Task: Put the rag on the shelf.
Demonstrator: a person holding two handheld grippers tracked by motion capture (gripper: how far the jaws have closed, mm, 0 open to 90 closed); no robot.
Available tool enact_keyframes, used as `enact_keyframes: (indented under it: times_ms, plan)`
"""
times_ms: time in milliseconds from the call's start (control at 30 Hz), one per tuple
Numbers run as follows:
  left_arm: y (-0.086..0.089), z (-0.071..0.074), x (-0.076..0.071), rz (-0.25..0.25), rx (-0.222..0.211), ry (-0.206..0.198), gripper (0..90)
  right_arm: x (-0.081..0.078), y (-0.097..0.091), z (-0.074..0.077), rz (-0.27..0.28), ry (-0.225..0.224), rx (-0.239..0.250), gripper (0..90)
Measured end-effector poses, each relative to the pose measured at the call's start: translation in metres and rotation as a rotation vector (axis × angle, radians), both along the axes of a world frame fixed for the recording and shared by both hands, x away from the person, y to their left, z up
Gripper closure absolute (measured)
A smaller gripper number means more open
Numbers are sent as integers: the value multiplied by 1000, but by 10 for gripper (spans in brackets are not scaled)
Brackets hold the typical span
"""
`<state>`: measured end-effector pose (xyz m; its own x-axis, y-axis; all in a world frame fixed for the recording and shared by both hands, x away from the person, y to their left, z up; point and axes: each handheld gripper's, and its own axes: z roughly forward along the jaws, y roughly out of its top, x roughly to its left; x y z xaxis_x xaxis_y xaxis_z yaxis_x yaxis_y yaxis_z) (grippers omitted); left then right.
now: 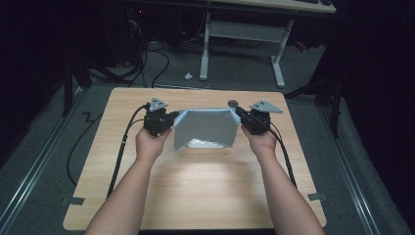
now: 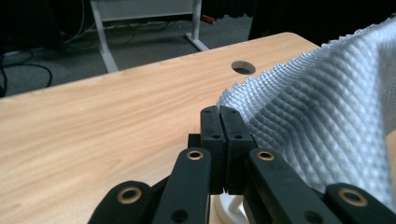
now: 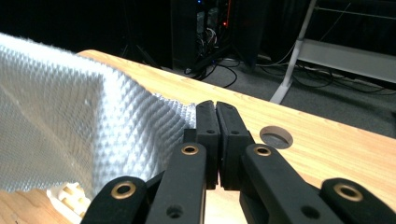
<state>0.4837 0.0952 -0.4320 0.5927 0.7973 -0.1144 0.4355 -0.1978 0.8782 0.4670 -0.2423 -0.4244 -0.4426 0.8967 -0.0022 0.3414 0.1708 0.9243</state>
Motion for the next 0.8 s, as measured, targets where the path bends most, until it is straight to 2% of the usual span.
enact_keyframes:
  times_ms: [233,533,600,800]
  plan:
    - [0,-9,-4,-22,-16,9,890,-3,2,-6,7,12,-8,897]
    - [0,-24,-6,-28,2,45,891,-3,7,-20,14,28,-13,897]
    - [-1,-29,-7,-30,1,55,891,-2,6,-25,10,42,-5,897]
    - [-1,-36,-9,-38,-11,57,888,-1,5,-37,9,78,-25,896]
